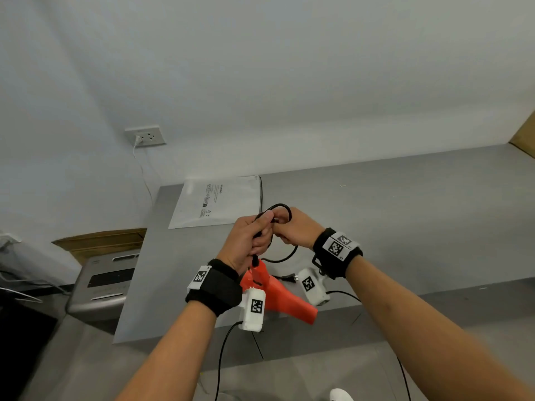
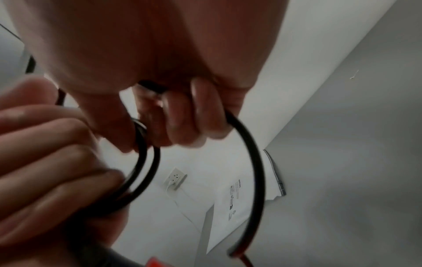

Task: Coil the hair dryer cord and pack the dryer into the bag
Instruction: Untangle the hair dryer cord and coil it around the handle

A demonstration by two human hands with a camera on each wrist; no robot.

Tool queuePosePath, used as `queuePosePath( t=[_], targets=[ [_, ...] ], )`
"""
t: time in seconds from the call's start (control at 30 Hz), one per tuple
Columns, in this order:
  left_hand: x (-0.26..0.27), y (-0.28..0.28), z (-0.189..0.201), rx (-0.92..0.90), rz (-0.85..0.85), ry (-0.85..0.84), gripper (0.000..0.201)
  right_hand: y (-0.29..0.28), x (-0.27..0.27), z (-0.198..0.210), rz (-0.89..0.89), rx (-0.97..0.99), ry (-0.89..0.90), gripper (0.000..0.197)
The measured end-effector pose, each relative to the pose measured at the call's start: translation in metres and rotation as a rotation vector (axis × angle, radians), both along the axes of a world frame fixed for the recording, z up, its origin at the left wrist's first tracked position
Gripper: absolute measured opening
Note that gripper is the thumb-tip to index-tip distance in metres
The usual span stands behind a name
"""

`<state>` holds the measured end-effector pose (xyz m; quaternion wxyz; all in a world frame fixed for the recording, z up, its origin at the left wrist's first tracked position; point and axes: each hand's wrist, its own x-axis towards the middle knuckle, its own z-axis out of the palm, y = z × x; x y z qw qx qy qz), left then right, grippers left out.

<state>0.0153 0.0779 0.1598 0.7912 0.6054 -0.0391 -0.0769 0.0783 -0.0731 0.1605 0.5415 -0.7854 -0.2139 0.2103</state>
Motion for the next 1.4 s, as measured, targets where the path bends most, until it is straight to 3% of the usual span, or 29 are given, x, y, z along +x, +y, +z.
queuePosePath(
  t=[0.13,0.3,0.5,0.6,0.77,0.93,1.07,1.27,1.33,1.4],
  targets=[
    [-0.001,-0.001,0.001,-0.006,-0.009,-0.011,0.048,0.006,0.003,-0.005,-0.158,0.107,0.079,0.009],
    [0.004,0.001,-0.001,-0.121,0.055,-0.002,0.051,0.013,0.0,-0.01,-0.144,0.063,0.015,0.033],
    [0.002,0.003,-0.001,-0.174,0.149,-0.006,0.039,0.017,-0.014,-0.037,-0.202,-0.277,-0.23,0.035],
    [0.0,0.001,-0.002,-0.176,0.177,-0.026,0.034,0.018,-0.025,-0.04,-0.125,-0.461,-0.344,0.029],
    [0.007,0.009,-0.007,0.062,0.25,-0.077,0.03,0.007,-0.04,-0.014,0.136,-0.736,-0.645,0.026],
    [0.013,0.014,-0.005,0.611,0.263,-0.098,0.025,-0.003,-0.032,0.031,0.103,-0.67,-0.954,0.019],
    [0.01,0.008,0.003,0.508,0.134,-0.093,0.033,-0.014,-0.007,0.044,-0.035,-0.595,-0.854,0.023],
    [0.007,0.001,0.006,0.225,0.154,0.006,0.046,-0.011,0.004,0.037,0.092,-0.346,-0.43,0.042],
    [0.007,0.002,0.008,0.186,0.18,0.02,0.054,-0.009,0.002,0.033,0.127,-0.358,-0.395,0.052],
    [0.007,0.004,0.01,0.176,0.188,0.021,0.056,-0.005,0.001,0.028,0.121,-0.377,-0.439,0.048]
  ],
)
